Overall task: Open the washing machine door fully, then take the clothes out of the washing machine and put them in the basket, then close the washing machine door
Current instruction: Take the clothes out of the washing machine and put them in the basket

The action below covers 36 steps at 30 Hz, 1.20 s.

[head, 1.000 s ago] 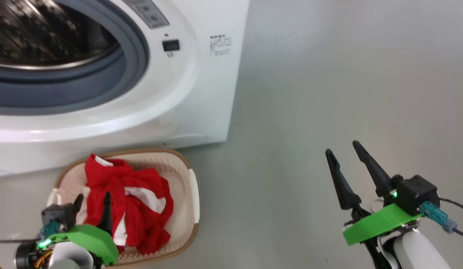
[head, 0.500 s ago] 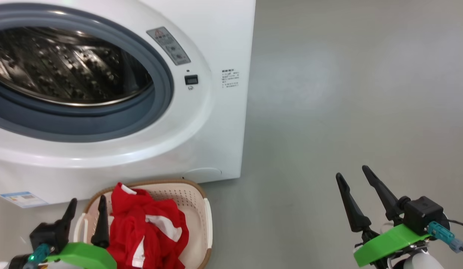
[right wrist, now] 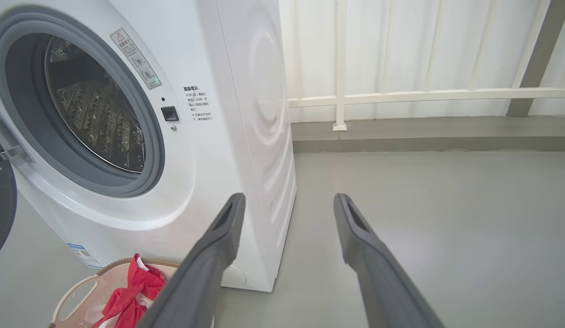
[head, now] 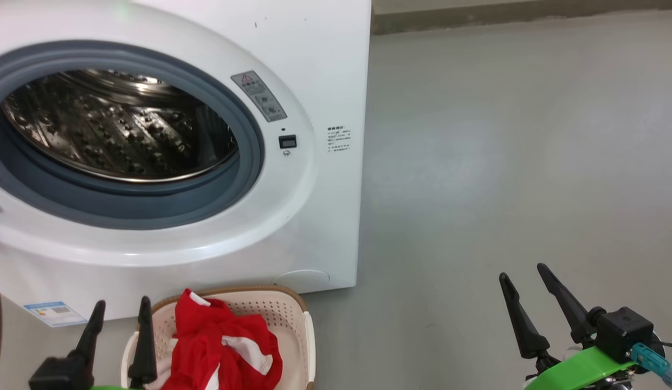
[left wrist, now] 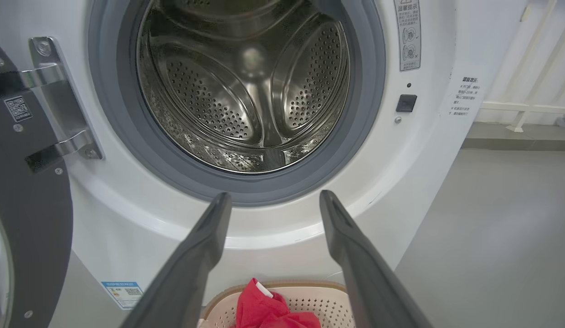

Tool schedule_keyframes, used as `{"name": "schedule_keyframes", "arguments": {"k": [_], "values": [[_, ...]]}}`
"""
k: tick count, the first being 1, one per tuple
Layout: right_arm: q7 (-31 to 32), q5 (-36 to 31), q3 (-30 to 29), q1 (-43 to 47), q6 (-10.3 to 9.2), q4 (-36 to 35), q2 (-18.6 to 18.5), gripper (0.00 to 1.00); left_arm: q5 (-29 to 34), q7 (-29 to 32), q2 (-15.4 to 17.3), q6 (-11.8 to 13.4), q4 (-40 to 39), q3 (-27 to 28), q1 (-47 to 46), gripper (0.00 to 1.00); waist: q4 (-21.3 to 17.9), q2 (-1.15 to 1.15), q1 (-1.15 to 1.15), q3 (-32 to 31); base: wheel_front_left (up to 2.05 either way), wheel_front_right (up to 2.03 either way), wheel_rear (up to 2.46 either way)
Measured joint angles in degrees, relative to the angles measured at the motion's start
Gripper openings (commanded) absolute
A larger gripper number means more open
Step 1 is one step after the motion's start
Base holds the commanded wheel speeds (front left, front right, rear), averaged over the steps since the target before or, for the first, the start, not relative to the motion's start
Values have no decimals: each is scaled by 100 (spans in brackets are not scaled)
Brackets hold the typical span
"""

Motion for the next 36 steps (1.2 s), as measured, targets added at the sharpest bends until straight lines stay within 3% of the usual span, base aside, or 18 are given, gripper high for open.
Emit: {"name": "schedule_keyframes", "arguments": {"k": [18, 36], "values": [[0, 1, -189, 343, 0, -122, -20, 100, 74, 0, -18, 0, -839, 300, 905, 100, 21, 0, 0, -284, 0, 0, 0], [0, 0, -253, 437, 0, -148, -16, 100, 60, 0, -24, 0, -1187, 244, 1120, 100, 20, 0, 0, -288, 0, 0, 0]]}}
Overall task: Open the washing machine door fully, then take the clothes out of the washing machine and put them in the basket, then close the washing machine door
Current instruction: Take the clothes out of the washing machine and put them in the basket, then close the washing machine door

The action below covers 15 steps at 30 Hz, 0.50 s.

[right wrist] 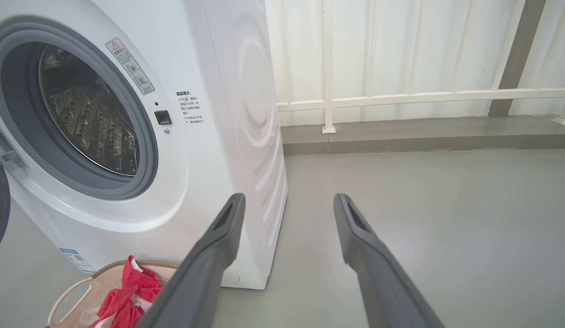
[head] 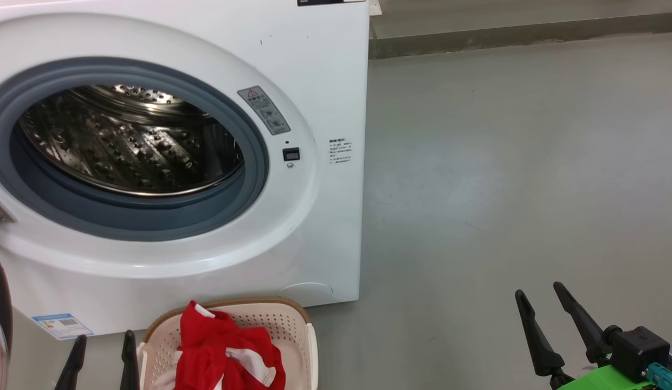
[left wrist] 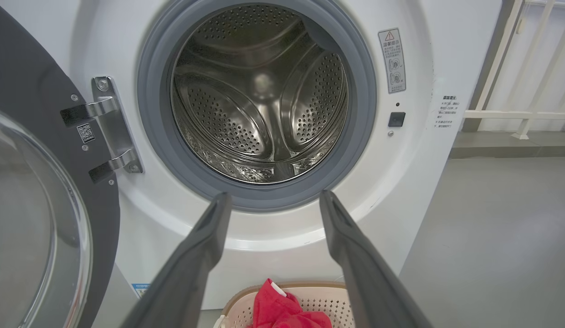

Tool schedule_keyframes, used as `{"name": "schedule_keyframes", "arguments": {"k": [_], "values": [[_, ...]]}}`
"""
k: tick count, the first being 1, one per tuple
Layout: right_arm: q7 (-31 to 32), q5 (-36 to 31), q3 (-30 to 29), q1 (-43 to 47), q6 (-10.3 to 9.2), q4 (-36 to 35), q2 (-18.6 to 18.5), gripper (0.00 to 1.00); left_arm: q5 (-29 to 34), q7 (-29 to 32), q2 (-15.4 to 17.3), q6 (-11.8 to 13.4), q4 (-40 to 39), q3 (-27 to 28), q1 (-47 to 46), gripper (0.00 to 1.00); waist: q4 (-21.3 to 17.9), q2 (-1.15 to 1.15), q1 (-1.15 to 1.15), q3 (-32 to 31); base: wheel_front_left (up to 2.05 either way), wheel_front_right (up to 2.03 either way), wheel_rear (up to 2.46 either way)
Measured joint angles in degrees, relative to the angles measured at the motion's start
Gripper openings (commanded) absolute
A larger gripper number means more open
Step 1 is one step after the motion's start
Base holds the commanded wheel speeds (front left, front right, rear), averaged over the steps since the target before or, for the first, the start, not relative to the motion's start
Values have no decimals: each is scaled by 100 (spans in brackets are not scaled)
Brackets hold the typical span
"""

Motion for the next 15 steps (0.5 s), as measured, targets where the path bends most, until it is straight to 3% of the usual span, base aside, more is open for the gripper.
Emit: {"name": "schedule_keyframes", "arguments": {"k": [15], "values": [[0, 0, -30, 2, 0, -9, 5, 100, 12, 0, 0, 0, -4, -38, 0, 100, 18, 0, 0, -7, -9, 9, 0]]}}
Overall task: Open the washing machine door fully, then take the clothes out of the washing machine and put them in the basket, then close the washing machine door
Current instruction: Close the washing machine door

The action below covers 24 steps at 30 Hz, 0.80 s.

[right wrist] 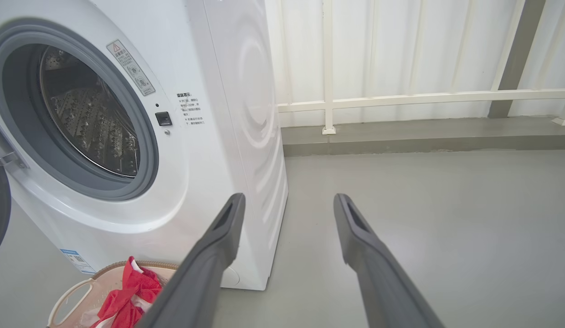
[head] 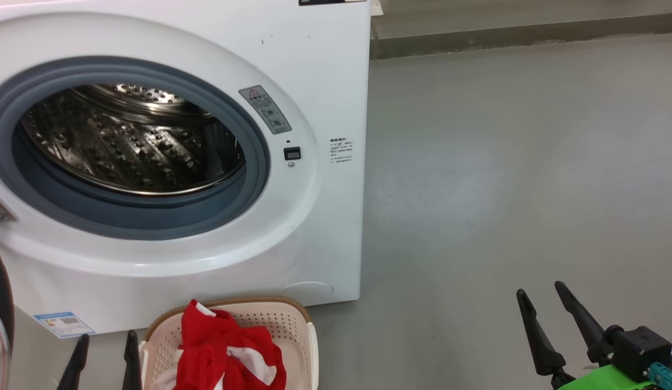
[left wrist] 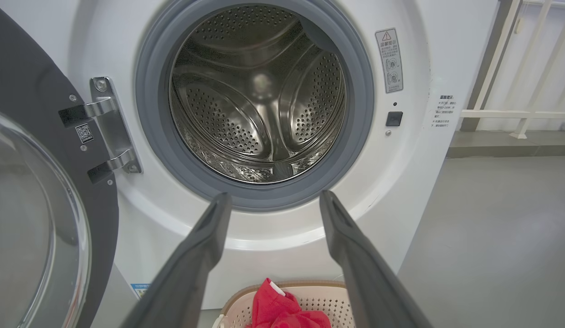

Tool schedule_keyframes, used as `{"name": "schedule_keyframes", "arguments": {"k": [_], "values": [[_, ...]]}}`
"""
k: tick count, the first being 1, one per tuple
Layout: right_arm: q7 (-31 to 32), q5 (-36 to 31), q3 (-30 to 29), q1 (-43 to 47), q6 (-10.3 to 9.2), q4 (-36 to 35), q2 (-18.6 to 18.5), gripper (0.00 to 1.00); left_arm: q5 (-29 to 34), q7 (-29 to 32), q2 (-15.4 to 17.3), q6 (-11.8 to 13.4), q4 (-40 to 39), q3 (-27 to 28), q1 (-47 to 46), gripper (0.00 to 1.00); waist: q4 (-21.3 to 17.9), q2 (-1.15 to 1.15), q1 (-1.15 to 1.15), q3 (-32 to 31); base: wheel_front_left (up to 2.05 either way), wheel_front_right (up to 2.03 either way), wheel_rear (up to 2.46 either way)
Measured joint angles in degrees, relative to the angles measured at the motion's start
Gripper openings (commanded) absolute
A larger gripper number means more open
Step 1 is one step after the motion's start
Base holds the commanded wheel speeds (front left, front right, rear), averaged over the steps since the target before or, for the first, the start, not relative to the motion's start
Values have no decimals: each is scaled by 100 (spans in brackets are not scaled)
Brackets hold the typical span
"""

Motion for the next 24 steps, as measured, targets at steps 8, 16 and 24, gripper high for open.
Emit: {"name": "schedule_keyframes", "arguments": {"k": [8, 16, 24], "values": [[0, 0, -7, 0, 0, -2, 0, 100, 0, 0, 0, 0, -3, -15, 0, 100, 15, 0, 0, 4, -103, 103, 0], [0, 0, -11, 1, 0, -15, 0, 100, -3, 0, 0, 0, -26, -10, 1, 100, 27, 0, 0, 7, -128, 128, 0], [0, 0, -55, 2, 0, -20, 1, 100, -3, 0, -1, 0, -41, -12, 3, 100, 41, 0, 0, 11, -47, 47, 0]]}}
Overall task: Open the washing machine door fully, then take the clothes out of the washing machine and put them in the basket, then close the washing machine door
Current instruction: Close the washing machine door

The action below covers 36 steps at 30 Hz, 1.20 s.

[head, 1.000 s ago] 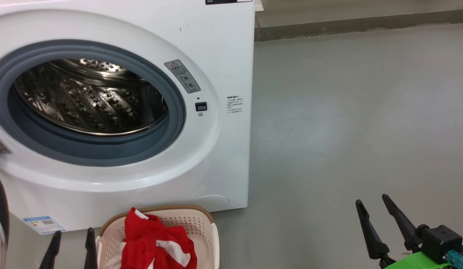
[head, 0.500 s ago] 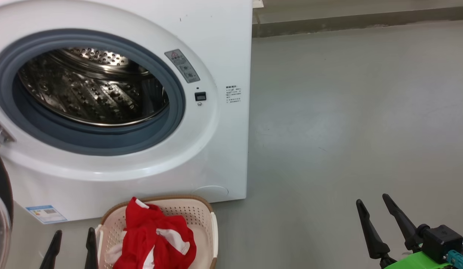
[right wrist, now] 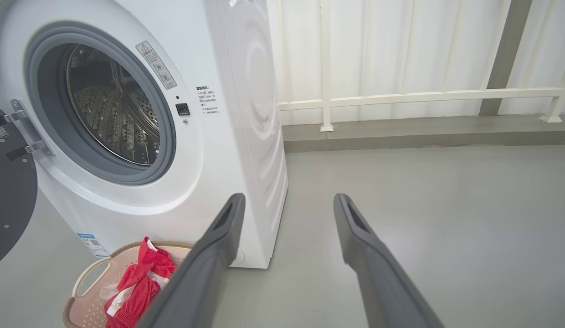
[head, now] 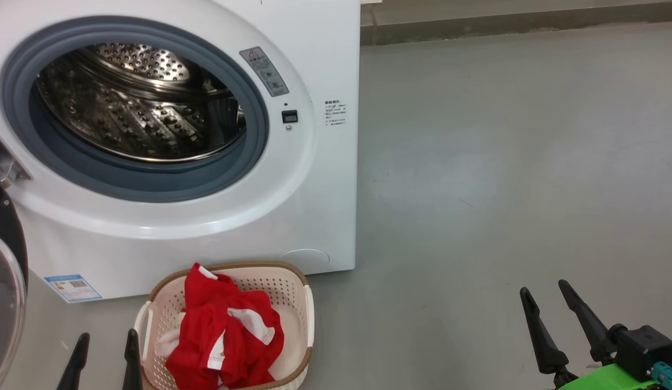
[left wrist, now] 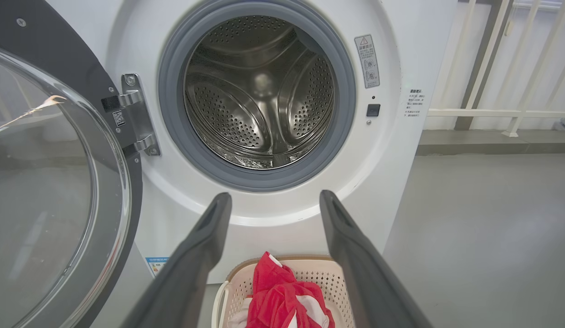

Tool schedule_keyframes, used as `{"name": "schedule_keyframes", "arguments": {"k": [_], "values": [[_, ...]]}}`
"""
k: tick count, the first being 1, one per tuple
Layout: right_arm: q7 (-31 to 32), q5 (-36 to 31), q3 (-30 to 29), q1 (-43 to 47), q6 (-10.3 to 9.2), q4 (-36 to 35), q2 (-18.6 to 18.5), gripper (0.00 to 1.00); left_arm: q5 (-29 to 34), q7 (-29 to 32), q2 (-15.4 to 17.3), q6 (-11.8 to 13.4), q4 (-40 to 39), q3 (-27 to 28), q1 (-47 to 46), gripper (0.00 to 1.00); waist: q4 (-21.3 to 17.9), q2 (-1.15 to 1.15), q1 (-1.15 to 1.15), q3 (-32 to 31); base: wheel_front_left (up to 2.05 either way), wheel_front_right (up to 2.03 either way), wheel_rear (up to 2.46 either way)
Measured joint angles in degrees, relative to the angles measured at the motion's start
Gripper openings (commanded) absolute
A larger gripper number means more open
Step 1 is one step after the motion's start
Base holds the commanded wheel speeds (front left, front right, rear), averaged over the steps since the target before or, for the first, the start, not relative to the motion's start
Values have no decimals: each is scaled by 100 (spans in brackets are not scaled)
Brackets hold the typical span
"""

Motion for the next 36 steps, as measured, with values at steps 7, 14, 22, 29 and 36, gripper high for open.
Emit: {"name": "schedule_keyframes", "arguments": {"k": [7, 14, 22, 29, 36], "values": [[0, 0, -8, 0, 0, 0, 1, 100, -1, 0, 0, 0, 9, -26, 0, 100, 2, 0, 0, 1, 0, 0, 0], [0, 0, -16, 0, 0, -4, 2, 100, -2, 0, 0, 0, 27, -40, 0, 100, 24, 0, 0, 6, 0, 0, 0], [0, 0, -14, 0, 0, -13, 10, 100, -9, 0, 0, 0, 57, -40, 0, 100, 95, 0, 0, 21, 0, 0, 0], [0, 0, 3, 0, 0, -13, 5, 100, -59, 0, 0, 0, 114, -41, -1, 100, 266, 0, 0, 24, 0, 0, 0], [0, -1, 112, -1, 0, -11, -13, 100, -94, 0, 0, 0, 124, -47, 0, 100, 518, 0, 0, 11, 0, 0, 0]]}}
